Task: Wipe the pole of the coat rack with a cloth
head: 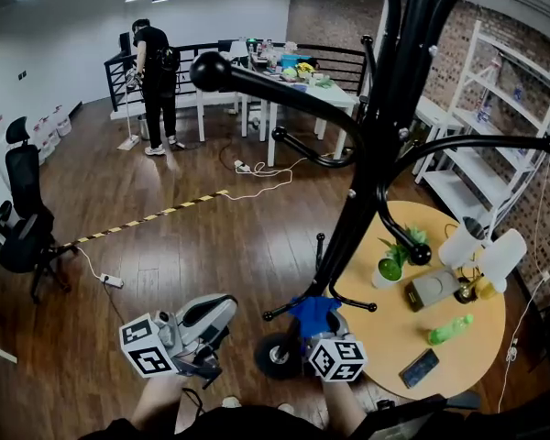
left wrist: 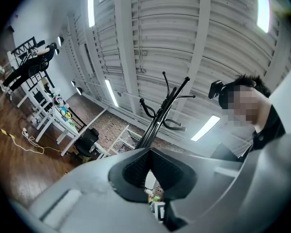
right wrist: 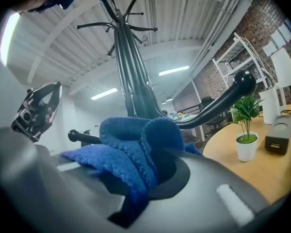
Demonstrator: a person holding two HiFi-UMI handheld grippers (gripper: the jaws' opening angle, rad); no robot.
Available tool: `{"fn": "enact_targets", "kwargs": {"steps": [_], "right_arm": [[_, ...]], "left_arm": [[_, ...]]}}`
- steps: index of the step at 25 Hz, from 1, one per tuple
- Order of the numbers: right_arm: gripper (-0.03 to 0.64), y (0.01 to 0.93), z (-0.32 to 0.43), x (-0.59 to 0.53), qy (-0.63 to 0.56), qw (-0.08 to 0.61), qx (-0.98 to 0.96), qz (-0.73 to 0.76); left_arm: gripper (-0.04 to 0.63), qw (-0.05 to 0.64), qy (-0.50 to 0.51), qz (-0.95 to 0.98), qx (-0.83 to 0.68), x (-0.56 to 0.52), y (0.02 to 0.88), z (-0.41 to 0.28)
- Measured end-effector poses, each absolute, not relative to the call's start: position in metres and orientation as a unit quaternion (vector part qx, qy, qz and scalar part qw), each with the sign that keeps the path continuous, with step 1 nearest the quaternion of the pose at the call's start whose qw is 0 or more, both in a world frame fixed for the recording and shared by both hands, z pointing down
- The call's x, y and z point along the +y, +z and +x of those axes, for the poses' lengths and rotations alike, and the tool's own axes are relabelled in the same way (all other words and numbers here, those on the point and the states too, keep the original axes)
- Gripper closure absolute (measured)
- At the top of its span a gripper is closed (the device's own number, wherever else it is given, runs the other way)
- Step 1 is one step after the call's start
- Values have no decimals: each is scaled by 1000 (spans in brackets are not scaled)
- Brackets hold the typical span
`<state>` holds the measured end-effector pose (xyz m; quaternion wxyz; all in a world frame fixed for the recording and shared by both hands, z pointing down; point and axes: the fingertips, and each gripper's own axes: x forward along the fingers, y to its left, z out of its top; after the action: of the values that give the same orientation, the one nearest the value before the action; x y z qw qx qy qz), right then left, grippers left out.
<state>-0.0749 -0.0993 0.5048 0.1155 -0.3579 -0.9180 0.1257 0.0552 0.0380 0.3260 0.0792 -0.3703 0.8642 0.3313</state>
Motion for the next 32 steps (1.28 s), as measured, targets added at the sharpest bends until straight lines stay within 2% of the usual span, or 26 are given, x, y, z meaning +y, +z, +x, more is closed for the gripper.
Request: {"fn": "enact_targets", "kwargs": {"steps": [3, 9, 13, 23, 27, 32], "right_arm": [[594, 499, -76, -100, 142, 126, -918, -349], [594, 433, -82, -108, 190, 90, -916, -341], [594, 369, -81, -110, 213, 18, -910, -354], [594, 189, -76, -112, 169, -168, -892, -384], [594, 153, -73, -111, 149, -198, -892, -378], [594, 160, -67, -108, 154, -210, -890, -375]], "left_arm": [[593, 80, 330, -368, 866, 38, 326, 57], [593, 89, 326, -361, 869, 43, 325, 62], [594, 95, 325, -358, 870, 48, 324, 64], [593, 120, 323, -349, 871, 56, 315, 68], [593, 126, 323, -347, 871, 62, 311, 69], [592, 126, 325, -349, 870, 70, 312, 69]]}}
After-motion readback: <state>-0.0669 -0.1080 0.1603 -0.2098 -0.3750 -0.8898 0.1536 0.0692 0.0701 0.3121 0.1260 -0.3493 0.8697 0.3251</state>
